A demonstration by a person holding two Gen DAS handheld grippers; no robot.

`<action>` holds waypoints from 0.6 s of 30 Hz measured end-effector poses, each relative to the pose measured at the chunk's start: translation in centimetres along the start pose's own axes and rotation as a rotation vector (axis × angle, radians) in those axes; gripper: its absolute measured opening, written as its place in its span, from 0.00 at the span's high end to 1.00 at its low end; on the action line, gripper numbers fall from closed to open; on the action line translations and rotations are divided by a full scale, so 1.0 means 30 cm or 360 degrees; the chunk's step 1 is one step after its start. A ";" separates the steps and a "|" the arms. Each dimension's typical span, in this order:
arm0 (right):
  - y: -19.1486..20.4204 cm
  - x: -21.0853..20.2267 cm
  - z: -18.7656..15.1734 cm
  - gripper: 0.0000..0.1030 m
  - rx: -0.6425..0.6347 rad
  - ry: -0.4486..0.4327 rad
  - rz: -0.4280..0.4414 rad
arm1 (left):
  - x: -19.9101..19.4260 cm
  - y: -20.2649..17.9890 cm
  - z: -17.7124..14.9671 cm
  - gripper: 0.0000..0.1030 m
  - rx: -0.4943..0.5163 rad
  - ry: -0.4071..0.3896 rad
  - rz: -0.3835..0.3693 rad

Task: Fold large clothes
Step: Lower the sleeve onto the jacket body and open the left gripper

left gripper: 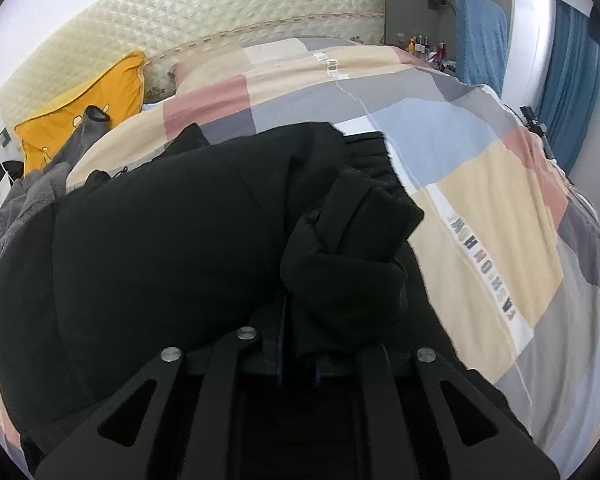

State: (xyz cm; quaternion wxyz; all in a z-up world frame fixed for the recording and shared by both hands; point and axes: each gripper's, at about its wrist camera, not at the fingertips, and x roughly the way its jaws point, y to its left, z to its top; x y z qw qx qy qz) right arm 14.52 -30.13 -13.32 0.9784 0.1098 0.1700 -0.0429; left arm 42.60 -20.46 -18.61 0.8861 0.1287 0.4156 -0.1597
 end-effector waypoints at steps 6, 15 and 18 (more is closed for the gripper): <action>-0.022 0.008 -0.007 0.00 0.0042 0.0016 -0.0013 | -0.106 -0.034 -0.013 0.64 0.0107 -0.0097 0.0040; -0.026 -0.008 -0.001 0.00 0.0026 0.0001 -0.0072 | -0.353 0.030 -0.034 0.20 0.0106 -0.0304 0.0017; 0.004 -0.012 0.008 0.00 -0.0015 0.0007 -0.0038 | -0.444 0.105 -0.055 0.20 0.0031 -0.0363 0.0002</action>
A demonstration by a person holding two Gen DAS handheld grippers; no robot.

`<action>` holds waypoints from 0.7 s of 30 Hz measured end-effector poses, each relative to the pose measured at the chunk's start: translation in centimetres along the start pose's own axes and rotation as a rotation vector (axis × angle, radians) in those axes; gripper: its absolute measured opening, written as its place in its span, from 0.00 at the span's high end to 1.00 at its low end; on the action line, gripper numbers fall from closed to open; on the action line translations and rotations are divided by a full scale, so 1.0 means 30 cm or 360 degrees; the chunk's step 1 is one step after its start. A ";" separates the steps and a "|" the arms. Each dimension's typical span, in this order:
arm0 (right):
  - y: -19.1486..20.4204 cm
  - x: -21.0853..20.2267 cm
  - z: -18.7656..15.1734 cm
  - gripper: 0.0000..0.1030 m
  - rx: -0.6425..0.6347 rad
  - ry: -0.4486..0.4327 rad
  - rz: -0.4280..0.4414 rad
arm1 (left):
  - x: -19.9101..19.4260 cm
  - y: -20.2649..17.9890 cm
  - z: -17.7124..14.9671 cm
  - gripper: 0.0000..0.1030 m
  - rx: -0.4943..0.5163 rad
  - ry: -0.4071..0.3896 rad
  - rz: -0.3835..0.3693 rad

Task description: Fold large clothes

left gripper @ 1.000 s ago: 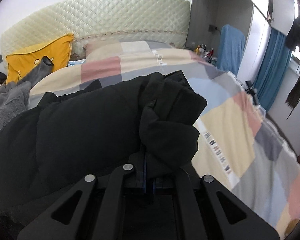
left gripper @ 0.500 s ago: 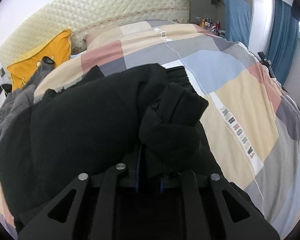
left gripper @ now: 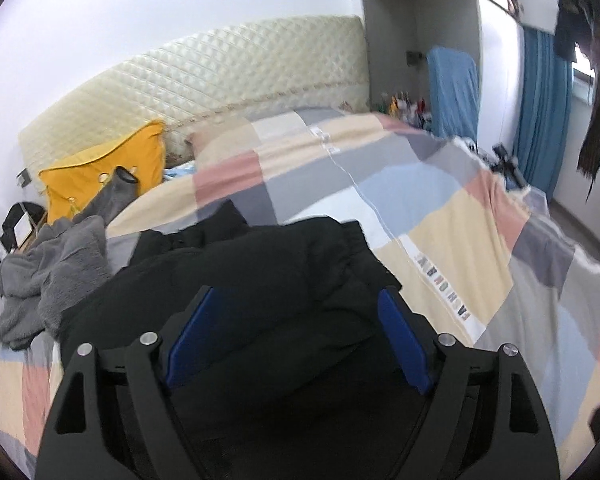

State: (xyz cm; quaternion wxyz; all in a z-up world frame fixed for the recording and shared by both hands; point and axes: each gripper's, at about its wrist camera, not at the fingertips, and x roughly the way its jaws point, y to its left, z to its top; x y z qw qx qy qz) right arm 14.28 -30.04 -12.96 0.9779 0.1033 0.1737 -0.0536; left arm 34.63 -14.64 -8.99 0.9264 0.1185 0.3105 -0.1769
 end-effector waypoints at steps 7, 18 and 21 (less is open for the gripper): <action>0.112 0.036 0.068 0.00 -0.0111 0.0042 0.0198 | -0.128 0.256 -0.027 0.20 -0.0101 -0.0041 0.0121; 0.315 0.369 0.235 0.15 -0.0214 0.0176 0.0449 | -0.048 0.591 -0.102 0.20 -0.0355 -0.0023 0.0302; 0.354 0.550 0.216 0.16 -0.0173 0.0295 0.0498 | 0.024 0.643 -0.128 0.20 -0.0401 -0.0009 0.0307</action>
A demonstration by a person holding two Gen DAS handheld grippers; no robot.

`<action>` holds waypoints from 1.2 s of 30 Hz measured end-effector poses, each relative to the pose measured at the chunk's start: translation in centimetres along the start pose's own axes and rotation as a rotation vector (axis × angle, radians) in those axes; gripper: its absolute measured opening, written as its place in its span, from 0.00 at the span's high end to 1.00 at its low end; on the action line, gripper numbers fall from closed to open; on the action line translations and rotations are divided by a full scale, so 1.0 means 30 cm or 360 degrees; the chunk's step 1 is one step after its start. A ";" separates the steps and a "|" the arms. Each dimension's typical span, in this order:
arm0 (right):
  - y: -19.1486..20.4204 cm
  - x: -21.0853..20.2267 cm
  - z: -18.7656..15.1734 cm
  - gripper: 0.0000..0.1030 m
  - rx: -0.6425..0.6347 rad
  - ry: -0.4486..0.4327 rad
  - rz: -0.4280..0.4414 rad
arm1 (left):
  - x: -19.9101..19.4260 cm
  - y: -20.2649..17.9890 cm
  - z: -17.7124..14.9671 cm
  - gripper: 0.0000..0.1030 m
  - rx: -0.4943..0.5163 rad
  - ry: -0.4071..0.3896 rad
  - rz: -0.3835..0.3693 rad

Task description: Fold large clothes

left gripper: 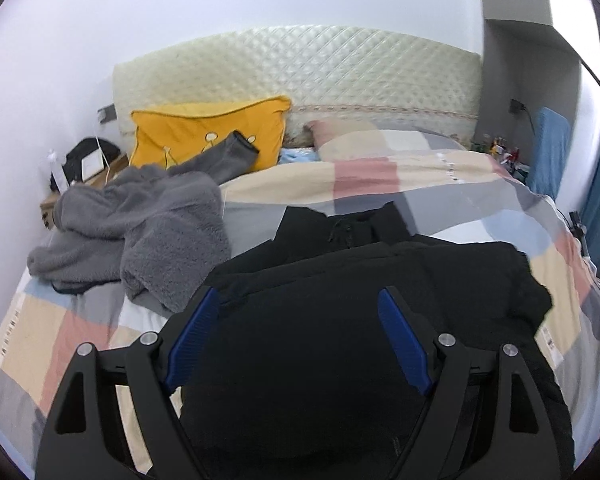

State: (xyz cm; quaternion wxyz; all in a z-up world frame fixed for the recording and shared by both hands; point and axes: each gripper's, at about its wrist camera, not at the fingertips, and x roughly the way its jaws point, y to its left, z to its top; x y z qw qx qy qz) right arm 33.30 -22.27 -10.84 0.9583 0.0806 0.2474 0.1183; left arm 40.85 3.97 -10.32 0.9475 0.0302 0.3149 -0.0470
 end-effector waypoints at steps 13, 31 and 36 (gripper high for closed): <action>-0.154 0.435 -0.029 0.17 0.0012 0.0261 -0.0104 | 0.314 0.028 -0.105 0.20 -0.0070 0.0120 0.0005; -0.175 0.534 -0.138 0.14 0.0033 0.0277 -0.0139 | 0.444 0.050 -0.141 0.18 -0.0032 0.0265 -0.0123; -0.184 0.400 -0.124 0.15 0.0045 0.0274 -0.0119 | 0.318 0.132 -0.176 0.14 -0.0193 0.0316 -0.0098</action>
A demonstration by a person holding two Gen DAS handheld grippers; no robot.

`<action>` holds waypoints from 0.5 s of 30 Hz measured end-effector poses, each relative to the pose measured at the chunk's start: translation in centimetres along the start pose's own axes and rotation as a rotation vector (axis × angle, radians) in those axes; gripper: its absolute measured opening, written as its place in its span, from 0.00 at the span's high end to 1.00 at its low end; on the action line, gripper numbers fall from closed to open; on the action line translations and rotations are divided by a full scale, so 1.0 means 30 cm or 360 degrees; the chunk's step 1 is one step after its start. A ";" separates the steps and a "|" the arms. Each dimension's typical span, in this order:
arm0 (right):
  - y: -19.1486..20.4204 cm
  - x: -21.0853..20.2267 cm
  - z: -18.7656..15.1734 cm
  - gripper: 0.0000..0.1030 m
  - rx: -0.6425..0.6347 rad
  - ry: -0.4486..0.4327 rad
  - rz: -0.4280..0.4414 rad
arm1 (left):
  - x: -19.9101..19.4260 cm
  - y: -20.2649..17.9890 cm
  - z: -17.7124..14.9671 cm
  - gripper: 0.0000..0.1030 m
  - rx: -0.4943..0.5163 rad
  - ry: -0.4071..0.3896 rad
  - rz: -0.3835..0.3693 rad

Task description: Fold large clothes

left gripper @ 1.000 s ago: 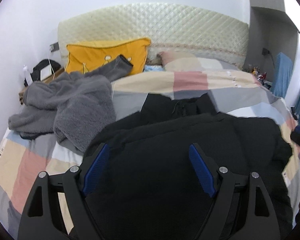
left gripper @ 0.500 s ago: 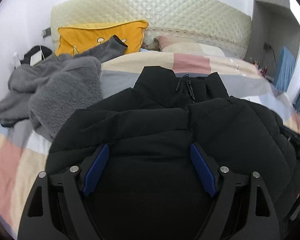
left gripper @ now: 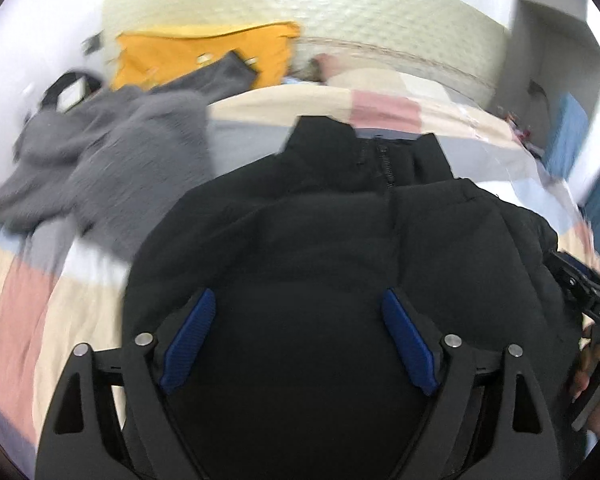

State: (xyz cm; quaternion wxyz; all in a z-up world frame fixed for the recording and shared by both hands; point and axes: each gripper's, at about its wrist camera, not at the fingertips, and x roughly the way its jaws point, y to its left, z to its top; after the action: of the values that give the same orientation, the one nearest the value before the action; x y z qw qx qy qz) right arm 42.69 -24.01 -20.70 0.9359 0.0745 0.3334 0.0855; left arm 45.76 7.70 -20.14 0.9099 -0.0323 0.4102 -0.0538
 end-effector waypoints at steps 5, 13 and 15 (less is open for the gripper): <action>-0.061 -0.171 -0.059 0.15 -0.0022 0.0014 -0.0036 | -0.117 0.082 -0.076 0.14 -0.0139 0.0094 0.0032; -0.164 -0.276 -0.239 0.15 0.0041 0.0199 -0.0156 | -0.139 0.132 -0.253 0.13 -0.0063 0.0304 0.0171; -0.170 -0.251 -0.267 0.15 0.0027 0.0267 -0.0191 | -0.149 0.117 -0.257 0.13 0.0023 0.0282 0.0241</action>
State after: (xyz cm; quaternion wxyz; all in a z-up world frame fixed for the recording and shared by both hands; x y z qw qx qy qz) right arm 32.40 -29.90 -23.23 0.9075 0.0550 0.4151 0.0323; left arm 37.29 11.64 -22.28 0.8717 0.0102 0.4899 0.0094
